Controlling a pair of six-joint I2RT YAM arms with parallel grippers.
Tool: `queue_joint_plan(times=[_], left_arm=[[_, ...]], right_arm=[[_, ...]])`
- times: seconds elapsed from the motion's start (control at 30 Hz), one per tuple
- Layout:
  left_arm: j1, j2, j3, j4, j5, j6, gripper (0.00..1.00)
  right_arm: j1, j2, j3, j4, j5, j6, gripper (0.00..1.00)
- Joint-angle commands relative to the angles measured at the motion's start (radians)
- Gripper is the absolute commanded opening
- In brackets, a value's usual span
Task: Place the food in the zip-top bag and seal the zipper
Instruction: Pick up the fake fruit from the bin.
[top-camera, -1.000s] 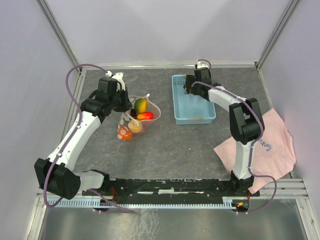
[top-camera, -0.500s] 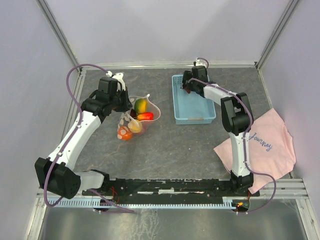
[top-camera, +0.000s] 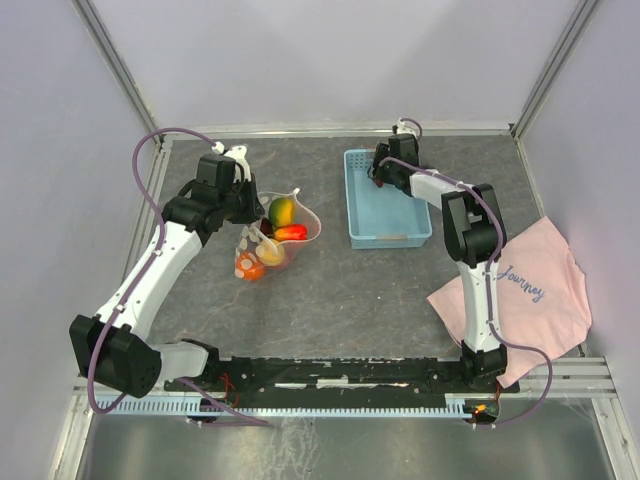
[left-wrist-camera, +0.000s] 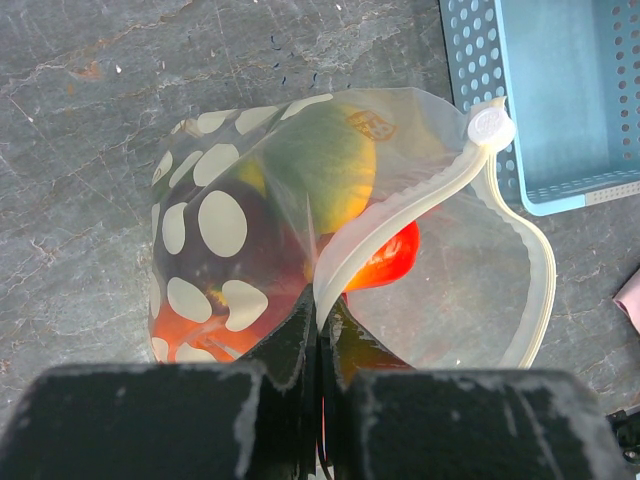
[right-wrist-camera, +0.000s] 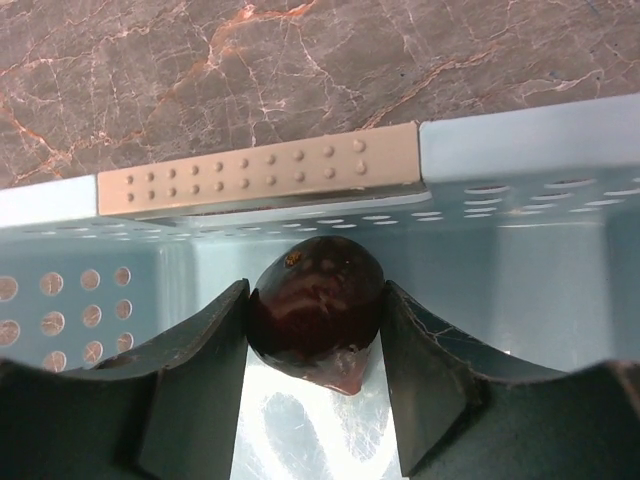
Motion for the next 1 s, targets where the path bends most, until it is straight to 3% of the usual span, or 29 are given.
queue_joint_plan(times=[0.0, 0.47, 0.97], left_arm=[[0.004, -0.003, 0.017, 0.039, -0.008, 0.019, 0.03], [0.004, -0.011, 0.017, 0.037, -0.001, 0.019, 0.03], [0.005, 0.001, 0.016, 0.038, 0.019, 0.021, 0.03]], right_arm=[[-0.007, -0.060, -0.051, 0.052, -0.016, -0.014, 0.52], [-0.009, -0.328, -0.289, 0.041, -0.055, -0.062, 0.42], [0.039, -0.707, -0.568, -0.026, -0.197, -0.015, 0.41]])
